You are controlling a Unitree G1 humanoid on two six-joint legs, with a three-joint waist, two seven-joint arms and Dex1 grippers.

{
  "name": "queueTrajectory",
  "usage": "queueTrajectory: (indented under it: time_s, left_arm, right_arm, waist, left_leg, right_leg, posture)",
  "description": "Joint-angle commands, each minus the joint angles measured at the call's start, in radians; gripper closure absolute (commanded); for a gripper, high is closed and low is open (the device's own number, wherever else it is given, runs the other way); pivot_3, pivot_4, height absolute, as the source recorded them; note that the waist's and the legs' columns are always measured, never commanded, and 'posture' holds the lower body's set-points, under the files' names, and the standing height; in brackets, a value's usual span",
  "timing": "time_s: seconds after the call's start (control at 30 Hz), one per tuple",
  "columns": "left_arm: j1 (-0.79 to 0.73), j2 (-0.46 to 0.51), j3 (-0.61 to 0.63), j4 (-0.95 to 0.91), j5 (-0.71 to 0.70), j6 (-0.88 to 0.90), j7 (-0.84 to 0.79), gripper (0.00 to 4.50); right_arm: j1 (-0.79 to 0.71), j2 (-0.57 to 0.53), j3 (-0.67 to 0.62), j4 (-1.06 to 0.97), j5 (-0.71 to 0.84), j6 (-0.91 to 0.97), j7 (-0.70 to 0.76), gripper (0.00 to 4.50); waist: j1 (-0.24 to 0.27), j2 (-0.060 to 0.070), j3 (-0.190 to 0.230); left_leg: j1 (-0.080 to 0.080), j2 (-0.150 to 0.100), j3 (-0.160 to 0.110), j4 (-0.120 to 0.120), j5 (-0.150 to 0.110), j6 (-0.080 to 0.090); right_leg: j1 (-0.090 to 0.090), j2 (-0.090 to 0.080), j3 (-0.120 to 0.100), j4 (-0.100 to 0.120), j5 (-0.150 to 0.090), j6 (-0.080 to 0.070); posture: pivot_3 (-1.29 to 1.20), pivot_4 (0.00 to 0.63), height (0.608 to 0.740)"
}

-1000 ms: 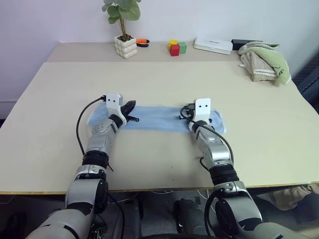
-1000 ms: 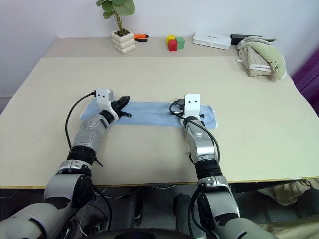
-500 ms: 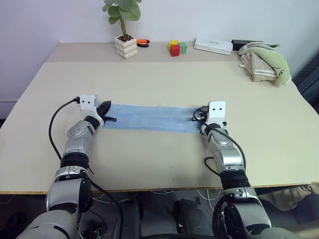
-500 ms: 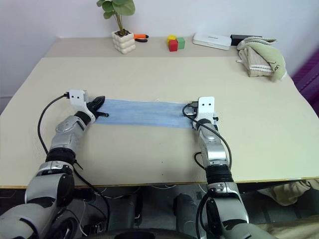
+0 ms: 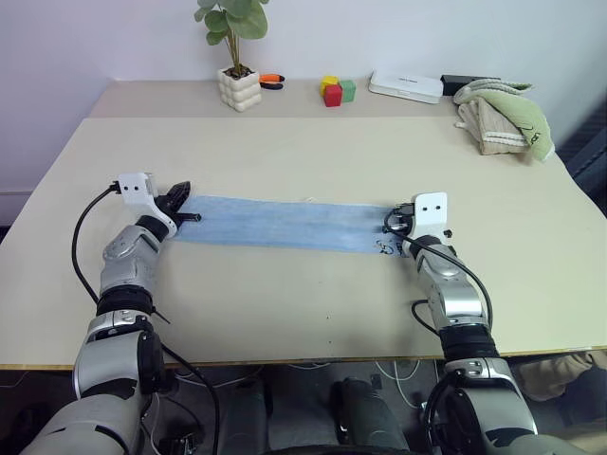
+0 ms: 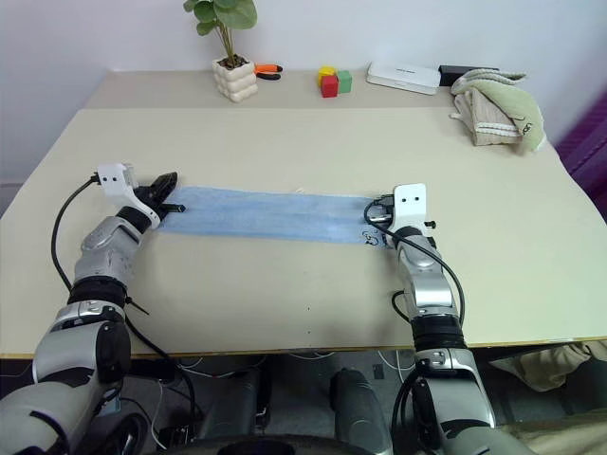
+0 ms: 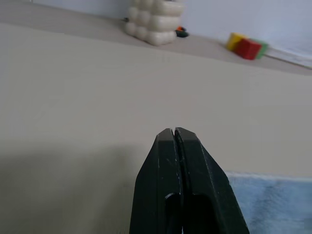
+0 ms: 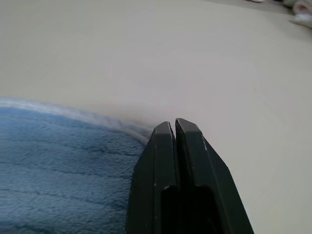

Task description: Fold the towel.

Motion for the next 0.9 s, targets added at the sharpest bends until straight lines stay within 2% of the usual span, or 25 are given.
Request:
queueTrajectory:
  time_s: [0.03,0.23,0.27,0.37,0.47,0.53,0.7,0.8,0.9]
  left_arm:
    - [-0.011,0.046,-0.005,-0.049,0.009,-0.02,-0.049,3.2]
    - [-0.06,0.113,-0.012,-0.079,-0.023,0.051,-0.197,0.2]
    - [-0.061,0.127,-0.021,-0.094,-0.026,0.069,-0.237,0.05]
    - [-0.056,0.151,-0.04,-0.149,-0.046,0.116,-0.347,0.05]
    - [0.028,0.165,-0.076,-0.323,-0.139,0.25,-0.554,0.05]
    - [0.082,0.166,-0.09,-0.407,-0.163,0.261,-0.625,0.05]
    - [0.136,0.173,-0.085,-0.501,-0.211,0.313,-0.692,0.05]
    - [0.146,0.191,-0.092,-0.52,-0.227,0.356,-0.731,0.05]
    - [0.153,0.214,-0.109,-0.529,-0.238,0.402,-0.774,0.05]
  right_arm:
    - [-0.018,-0.053,-0.044,-0.093,0.056,-0.007,0.078,3.16]
    - [-0.057,-0.153,-0.094,-0.177,0.164,0.143,0.197,0.2]
    - [-0.053,-0.168,-0.113,-0.205,0.196,0.197,0.208,0.03]
    - [-0.031,-0.188,-0.174,-0.282,0.289,0.339,0.213,0.03]
    - [0.028,-0.16,-0.306,-0.408,0.527,0.626,0.172,0.03]
    - [0.049,-0.131,-0.397,-0.463,0.653,0.747,0.106,0.03]
    - [0.092,-0.075,-0.599,-0.529,0.993,0.961,-0.084,0.03]
    - [0.153,-0.073,-0.638,-0.543,1.152,1.039,-0.18,0.03]
    - [0.191,-0.066,-0.637,-0.532,1.292,1.039,-0.281,0.03]
  waist:
    - [-0.002,0.0,0.0]
    - [0.0,0.0,0.0]
    - [0.001,0.0,0.0]
    - [0.001,0.0,0.0]
    - [0.0,0.0,0.0]
    - [0.0,0.0,0.0]
    - [0.0,0.0,0.0]
    - [0.001,0.0,0.0]
    - [-0.002,0.0,0.0]
  left_leg:
    - [0.0,0.0,0.0,0.0,0.0,0.0]
    - [0.0,0.0,0.0,0.0,0.0,0.0]
    - [0.0,0.0,0.0,0.0,0.0,0.0]
    - [0.0,0.0,0.0,0.0,0.0,0.0]
    - [-0.001,0.001,0.0,-0.001,0.0,0.0]
    - [0.0,0.001,0.0,-0.001,0.0,0.0]
    - [0.0,0.001,0.0,-0.001,0.0,0.0]
    - [-0.001,0.001,0.0,-0.001,0.0,0.0]
    - [0.0,0.001,0.0,-0.001,0.0,0.001]
  right_leg:
    - [0.0,0.0,0.0,0.0,0.0,0.0]
    - [-0.001,0.0,0.0,0.0,0.0,0.0]
    - [-0.001,0.0,0.0,0.0,0.0,0.0]
    - [0.0,0.0,0.0,0.0,0.0,0.0]
    - [-0.001,0.0,0.0,0.0,0.0,0.0]
    - [0.0,0.0,0.0,-0.001,0.0,0.0]
    - [-0.001,0.0,0.0,0.0,0.0,-0.001]
    - [-0.001,0.0,0.0,-0.001,0.0,-0.001]
    - [-0.001,0.0,0.0,-0.001,0.0,-0.001]
  posture:
    - [0.0,0.15,0.74]
    - [0.0,0.15,0.74]
    - [0.0,0.15,0.74]
    - [0.0,0.15,0.74]
    - [0.0,0.15,0.74]
    - [0.0,0.15,0.74]
    - [0.0,0.15,0.74]
    - [0.0,0.15,0.74]
    - [0.0,0.15,0.74]
